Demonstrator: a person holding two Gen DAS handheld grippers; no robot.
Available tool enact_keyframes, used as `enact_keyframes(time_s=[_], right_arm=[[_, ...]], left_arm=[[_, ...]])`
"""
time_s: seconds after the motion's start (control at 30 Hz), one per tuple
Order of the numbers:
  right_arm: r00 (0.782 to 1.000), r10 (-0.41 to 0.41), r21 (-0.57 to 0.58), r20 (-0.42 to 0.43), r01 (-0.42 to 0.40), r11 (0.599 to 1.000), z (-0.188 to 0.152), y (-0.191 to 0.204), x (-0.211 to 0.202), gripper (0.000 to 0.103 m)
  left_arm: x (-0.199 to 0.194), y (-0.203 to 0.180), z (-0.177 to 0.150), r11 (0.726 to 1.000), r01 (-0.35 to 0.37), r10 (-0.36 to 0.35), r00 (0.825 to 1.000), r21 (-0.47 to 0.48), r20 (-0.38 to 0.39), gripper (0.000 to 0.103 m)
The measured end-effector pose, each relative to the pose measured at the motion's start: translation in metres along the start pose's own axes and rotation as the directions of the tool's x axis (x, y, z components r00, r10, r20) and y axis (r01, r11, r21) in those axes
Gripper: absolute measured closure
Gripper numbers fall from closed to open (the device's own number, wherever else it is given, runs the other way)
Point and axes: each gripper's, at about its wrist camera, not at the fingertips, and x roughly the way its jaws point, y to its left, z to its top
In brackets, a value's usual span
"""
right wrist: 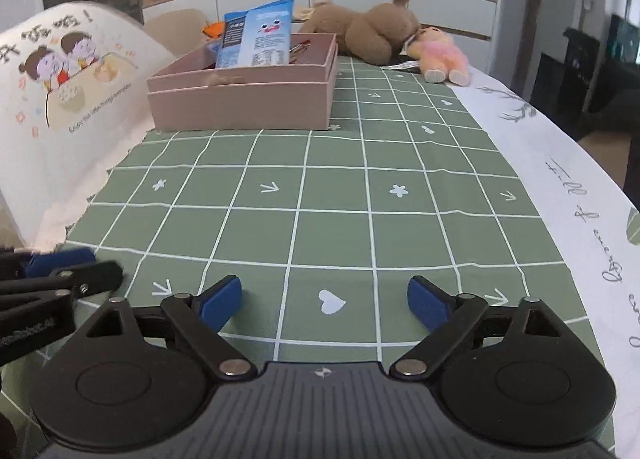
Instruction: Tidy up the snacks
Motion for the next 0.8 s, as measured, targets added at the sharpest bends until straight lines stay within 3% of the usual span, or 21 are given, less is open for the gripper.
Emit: enact_keyframes(time_s=[0.13, 0.4, 0.8], right_arm=[[0.999, -0.026, 0.003, 0.021, 0.026, 1.0, -0.0005, 0.0016, 0.0058, 0.0], [0.997, -0.035, 0.023, 0.068, 0.033, 0.999, -0.0077, -0.0007, 0.0045, 0.0], [0.997, -0.041, 0.033, 0.067, 0.038, 0.999, -0.0085, -0.0036, 0.0032, 0.0]], left_arm=[[0.0027, -0.0083, -0.0024, 1.0, -0.005, 0.005, 0.999, 0.013, 0.037, 0.073], [0.0041, -0.0098, -0.0043, 1.0, -0.009, 0.008, 0.998, 0.01, 0.065, 0.072], [0.005, -0.0076, -0.0036, 1.0, 0.002, -0.002, 0.998, 0.005, 0.063, 0.072]])
